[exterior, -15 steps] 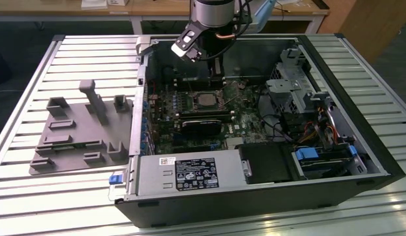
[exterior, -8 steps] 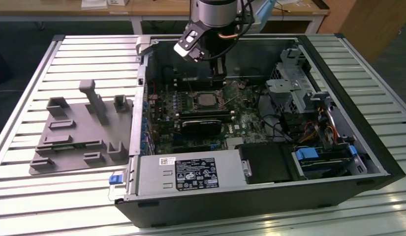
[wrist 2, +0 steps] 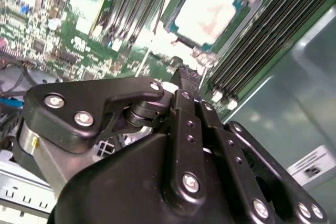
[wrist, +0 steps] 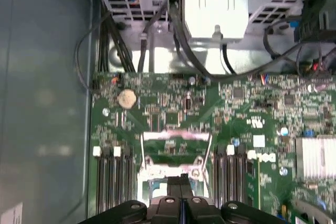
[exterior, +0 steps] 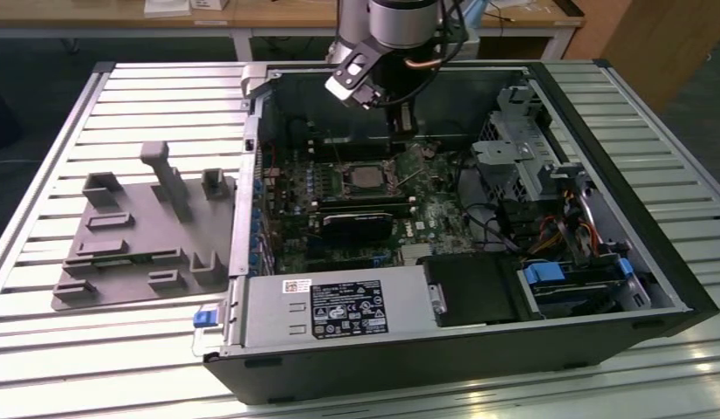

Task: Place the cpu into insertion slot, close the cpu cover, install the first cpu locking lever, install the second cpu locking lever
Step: 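Close the cpu cover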

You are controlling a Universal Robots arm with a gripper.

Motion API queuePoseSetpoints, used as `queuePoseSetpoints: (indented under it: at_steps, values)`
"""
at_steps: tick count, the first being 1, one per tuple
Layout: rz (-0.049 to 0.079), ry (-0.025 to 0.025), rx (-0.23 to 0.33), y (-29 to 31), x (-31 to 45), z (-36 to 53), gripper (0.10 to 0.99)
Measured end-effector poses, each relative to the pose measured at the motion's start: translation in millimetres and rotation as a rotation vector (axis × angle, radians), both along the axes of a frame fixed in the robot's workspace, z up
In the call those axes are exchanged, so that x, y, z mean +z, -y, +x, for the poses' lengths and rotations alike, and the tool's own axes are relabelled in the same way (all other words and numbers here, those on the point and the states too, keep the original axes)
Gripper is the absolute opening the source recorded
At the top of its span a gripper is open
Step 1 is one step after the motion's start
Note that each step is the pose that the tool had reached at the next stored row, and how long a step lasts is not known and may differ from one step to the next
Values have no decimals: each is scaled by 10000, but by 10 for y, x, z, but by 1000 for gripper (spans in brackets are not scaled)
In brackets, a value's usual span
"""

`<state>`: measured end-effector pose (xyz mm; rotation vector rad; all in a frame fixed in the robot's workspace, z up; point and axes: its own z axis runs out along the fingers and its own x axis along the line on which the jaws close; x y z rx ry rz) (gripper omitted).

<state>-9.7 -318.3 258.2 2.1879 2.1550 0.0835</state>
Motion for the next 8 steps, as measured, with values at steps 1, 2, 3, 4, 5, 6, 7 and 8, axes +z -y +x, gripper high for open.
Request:
queuePoseSetpoints:
  at_steps: [1,2,3,4,5,6,7,8]
  values:
    - [0,-2,-1,0,0,34,102]
    - [0,-3,-2,0,0,66,102]
    - [0,-5,0,0,0,99,102]
    - [-1,-7,-1,0,0,131,102]
    - [0,-9,-2,0,0,163,102]
    - [-2,-12,0,0,1,197,102]
    - [-2,-15,-1,0,1,229,102]
    - [-2,-17,-1,0,1,263,102]
